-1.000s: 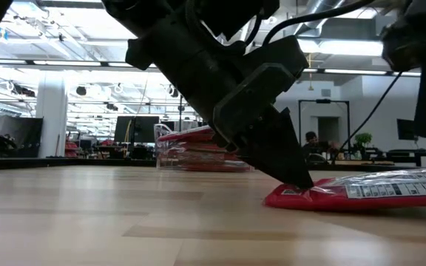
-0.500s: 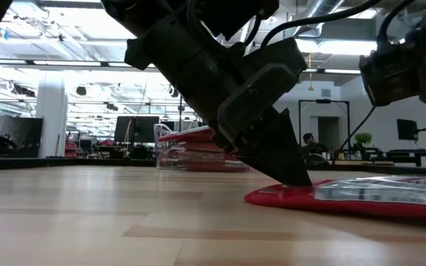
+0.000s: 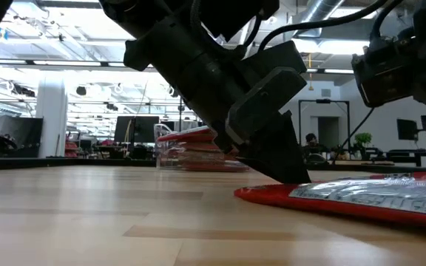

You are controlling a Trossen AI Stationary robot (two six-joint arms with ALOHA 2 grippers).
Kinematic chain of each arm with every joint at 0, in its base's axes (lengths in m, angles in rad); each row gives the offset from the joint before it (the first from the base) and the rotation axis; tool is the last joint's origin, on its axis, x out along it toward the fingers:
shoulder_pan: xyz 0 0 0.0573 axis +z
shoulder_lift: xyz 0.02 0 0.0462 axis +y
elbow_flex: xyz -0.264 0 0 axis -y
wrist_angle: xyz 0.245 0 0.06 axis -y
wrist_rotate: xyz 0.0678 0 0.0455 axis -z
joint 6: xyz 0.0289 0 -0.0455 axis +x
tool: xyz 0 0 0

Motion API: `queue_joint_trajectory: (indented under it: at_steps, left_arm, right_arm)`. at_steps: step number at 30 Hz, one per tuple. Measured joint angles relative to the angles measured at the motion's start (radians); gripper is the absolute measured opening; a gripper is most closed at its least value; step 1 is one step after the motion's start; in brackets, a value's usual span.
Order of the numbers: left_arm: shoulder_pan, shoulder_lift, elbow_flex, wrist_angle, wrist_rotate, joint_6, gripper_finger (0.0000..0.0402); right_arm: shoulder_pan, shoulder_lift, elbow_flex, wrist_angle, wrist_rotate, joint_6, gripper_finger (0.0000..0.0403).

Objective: Sort popcorn bags into baskets
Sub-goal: Put the red popcorn pack into the transparent bin

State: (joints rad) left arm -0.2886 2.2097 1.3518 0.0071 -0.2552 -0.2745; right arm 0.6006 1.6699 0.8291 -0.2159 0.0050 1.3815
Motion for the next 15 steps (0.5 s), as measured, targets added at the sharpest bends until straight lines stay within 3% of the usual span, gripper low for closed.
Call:
queue_joint_trajectory:
  at_steps: [2, 4, 10, 15]
  left_arm:
    - [0.0, 0.0, 0.0, 0.0, -0.004, -0.003, 0.0]
    - [0.0, -0.005, 0.0, -0.001, -0.004, -0.001, 0.0]
    - [0.009, -0.092, -0.005, -0.154, -0.001, 0.0, 0.0]
    - [0.026, -0.276, -0.006, -0.374, -0.038, -0.004, 0.0]
  right_arm:
    - [0.0, 0.0, 0.0, 0.001, 0.002, 0.0, 0.0035]
    - [0.0, 0.0, 0.0, 0.001, 0.002, -0.002, 0.0012]
    - [-0.021, 0.0, 0.018, -0.003, 0.032, 0.0, 0.0006]
    - [-0.087, -0.001, 0.065, -0.011, 0.022, -0.113, 0.0005]
